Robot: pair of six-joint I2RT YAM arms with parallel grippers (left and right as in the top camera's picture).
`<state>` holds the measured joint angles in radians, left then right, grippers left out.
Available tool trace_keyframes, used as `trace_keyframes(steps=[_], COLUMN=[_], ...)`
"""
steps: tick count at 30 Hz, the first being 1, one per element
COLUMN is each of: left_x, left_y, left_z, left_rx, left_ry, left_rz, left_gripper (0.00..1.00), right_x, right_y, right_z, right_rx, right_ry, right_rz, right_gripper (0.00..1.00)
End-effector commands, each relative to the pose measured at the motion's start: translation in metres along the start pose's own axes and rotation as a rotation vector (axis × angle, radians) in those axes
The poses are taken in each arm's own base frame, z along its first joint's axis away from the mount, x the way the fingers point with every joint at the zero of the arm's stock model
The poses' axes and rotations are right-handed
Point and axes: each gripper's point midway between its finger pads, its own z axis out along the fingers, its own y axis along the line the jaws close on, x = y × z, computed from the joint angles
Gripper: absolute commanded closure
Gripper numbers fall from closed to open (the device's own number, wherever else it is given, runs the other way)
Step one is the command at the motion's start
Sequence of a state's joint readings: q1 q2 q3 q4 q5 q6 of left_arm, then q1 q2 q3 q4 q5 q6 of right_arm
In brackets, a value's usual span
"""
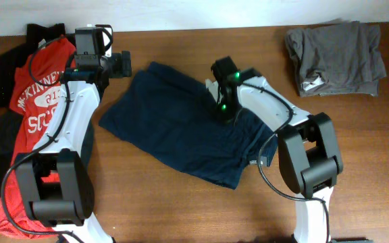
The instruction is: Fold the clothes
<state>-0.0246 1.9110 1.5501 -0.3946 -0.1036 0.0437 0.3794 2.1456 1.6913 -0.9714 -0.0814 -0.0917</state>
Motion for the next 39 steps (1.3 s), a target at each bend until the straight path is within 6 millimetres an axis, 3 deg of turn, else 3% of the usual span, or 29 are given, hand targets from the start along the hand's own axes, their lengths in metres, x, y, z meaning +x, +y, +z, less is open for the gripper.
trace_keyframes(steps=[1,3,6,14,18,22,25,27,36,39], left_x=[-0.005,-0.007,-0.006,-0.005,-0.005,-0.006,-0.006,-0.006,0.0,0.005], left_y=[0.007,0.011,0.018,0.035,0.035,0.035,0.035,0.035,0.032,0.032], left_z=[-0.003,-0.003,-0.002,-0.001,-0.001,-0.001,-0.001,-0.001,-0.001,0.0], left_rx=[-0.008,-0.014,-0.024,-0.046,-0.046,-0.046,-0.046,-0.046,-0.033,-0.031], left_ry=[-0.013,-0.021,-0.02,-0.016,-0.017,-0.024,-0.02,-0.02,0.001,0.019], left_rz=[0.02,0.018,0.009,-0.013,-0.013,-0.013,-0.013,-0.013,-0.012,-0.022], left_gripper=[0.01,0.01,0.01,0.01,0.01,0.01,0.01,0.01,0.01,0.01], right_x=[-0.027,-0.009,0.028,0.081,0.098,0.084,0.071,0.064,0.009,-0.012], right_y=[-0.012,-0.019,-0.023,-0.027,-0.038,-0.049,-0.056,-0.078,-0.131,-0.136], right_z=[-0.075,-0.094,-0.097,-0.067,-0.032,0.008,0.024,0.028,0.033,0.029], right_rx=[-0.008,-0.005,0.011,0.088,0.14,0.129,0.129,0.227,0.251,0.22], right_ry=[-0.1,-0.026,0.121,0.312,0.328,0.205,0.128,0.076,-0.184,-0.271], right_rz=[0.284,0.454,0.541,0.602,0.626,0.578,0.496,0.483,0.473,0.423], right_gripper=[0.7,0.7,0.71,0.75,0.75,0.76,0.76,0.75,0.75,0.75])
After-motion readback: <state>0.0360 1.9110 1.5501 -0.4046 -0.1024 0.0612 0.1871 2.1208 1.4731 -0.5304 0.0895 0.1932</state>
